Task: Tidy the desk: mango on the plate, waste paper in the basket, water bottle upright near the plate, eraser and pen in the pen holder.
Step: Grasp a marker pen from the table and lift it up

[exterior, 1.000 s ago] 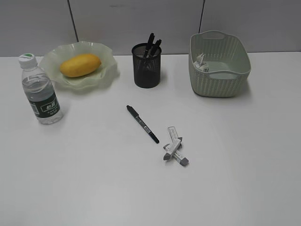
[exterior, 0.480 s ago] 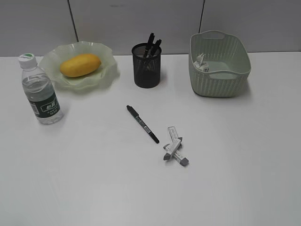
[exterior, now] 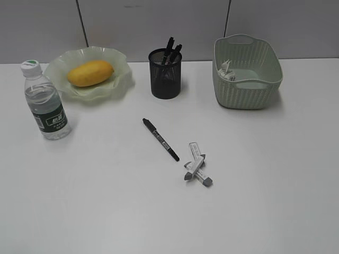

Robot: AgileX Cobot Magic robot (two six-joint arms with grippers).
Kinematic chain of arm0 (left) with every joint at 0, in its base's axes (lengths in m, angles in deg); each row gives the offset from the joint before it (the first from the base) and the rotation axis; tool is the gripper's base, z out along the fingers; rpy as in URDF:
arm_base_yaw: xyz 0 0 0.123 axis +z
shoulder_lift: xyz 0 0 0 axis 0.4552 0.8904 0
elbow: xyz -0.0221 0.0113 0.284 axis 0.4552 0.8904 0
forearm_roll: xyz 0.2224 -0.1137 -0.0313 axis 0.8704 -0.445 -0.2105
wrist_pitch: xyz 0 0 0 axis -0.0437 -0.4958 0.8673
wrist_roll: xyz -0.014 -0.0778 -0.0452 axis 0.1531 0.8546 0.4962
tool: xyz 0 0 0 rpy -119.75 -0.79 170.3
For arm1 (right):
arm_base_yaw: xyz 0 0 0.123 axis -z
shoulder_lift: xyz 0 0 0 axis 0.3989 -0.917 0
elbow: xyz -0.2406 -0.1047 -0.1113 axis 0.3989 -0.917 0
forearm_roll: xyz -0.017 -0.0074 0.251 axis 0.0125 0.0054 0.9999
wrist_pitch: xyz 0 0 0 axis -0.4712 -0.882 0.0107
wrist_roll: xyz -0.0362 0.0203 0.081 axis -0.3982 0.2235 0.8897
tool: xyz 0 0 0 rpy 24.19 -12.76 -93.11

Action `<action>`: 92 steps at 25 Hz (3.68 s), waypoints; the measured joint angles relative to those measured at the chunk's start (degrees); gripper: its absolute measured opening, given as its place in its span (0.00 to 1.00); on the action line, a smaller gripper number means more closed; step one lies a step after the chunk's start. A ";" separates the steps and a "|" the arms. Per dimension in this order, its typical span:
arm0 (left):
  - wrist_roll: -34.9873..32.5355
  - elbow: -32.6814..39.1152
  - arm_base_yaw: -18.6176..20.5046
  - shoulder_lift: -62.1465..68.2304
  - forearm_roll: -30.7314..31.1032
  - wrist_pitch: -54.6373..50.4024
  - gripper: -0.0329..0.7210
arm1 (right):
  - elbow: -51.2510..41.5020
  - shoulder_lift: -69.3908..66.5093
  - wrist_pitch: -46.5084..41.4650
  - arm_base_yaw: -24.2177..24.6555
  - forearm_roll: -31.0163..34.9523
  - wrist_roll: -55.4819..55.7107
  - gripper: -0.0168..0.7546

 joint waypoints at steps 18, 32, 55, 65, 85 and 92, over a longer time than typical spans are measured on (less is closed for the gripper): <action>0.00 0.05 0.00 0.00 0.00 0.00 0.80 | 36.37 -69.42 -4.66 -0.59 5.10 -8.78 0.58; 0.00 0.05 0.00 0.00 0.00 0.00 0.80 | 73.10 -106.31 -8.98 -26.53 -3.39 -3.21 0.55; 0.00 0.06 0.00 0.00 0.00 0.00 0.80 | 102.40 -142.17 -9.02 -37.50 -2.35 -3.04 0.55; 0.00 0.06 0.00 0.00 0.00 0.00 0.77 | 102.45 -145.06 -3.06 -37.50 -2.50 -3.08 0.55; 0.00 0.06 0.00 0.00 0.00 0.00 0.70 | 102.49 -148.00 -0.21 -38.37 -5.31 -3.22 0.51; 0.00 0.06 0.00 0.00 0.00 0.00 0.70 | 102.72 -149.02 0.35 -39.30 -5.62 -3.22 0.49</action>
